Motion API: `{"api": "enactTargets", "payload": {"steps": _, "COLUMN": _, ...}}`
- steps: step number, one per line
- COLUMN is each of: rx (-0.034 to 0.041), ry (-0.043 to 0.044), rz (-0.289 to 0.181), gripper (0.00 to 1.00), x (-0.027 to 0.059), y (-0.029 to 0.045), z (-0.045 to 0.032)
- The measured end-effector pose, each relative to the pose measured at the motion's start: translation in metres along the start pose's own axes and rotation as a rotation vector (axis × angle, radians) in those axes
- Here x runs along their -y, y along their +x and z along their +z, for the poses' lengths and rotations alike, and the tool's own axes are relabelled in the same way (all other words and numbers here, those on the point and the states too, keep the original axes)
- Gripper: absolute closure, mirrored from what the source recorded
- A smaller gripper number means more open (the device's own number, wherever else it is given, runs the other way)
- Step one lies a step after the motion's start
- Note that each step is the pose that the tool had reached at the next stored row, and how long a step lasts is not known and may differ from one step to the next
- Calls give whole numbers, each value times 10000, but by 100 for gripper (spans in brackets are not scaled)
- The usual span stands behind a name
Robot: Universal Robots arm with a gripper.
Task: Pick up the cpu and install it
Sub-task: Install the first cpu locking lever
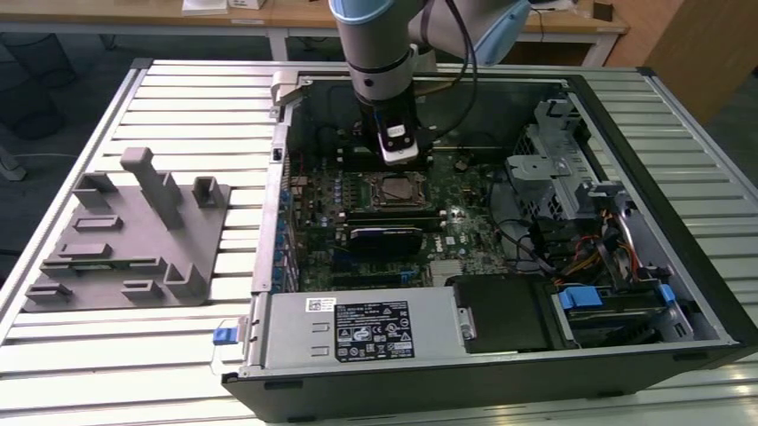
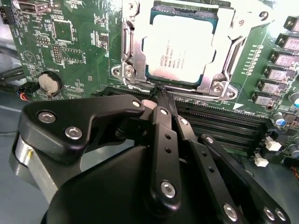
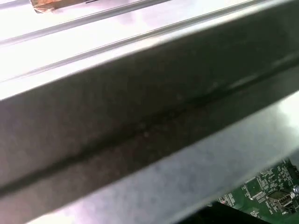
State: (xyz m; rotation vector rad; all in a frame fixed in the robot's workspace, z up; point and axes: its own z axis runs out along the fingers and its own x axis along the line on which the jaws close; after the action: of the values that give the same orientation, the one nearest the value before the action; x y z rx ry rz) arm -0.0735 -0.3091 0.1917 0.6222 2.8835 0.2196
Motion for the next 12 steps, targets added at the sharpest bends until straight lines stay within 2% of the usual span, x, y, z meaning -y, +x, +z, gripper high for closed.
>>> {"api": "enactTargets", "payload": {"steps": 2, "rx": -13, "ry": -34, "rz": 8, "gripper": 89, "x": -1, "y": 0, "z": 1}}
{"api": "enactTargets", "payload": {"steps": 6, "rx": -15, "ry": -46, "rz": 9, "gripper": 89, "x": -3, "y": -2, "z": -9}}
{"api": "enactTargets", "payload": {"steps": 12, "rx": -14, "ry": -40, "rz": 11, "gripper": 89, "x": -24, "y": -19, "z": -123}}
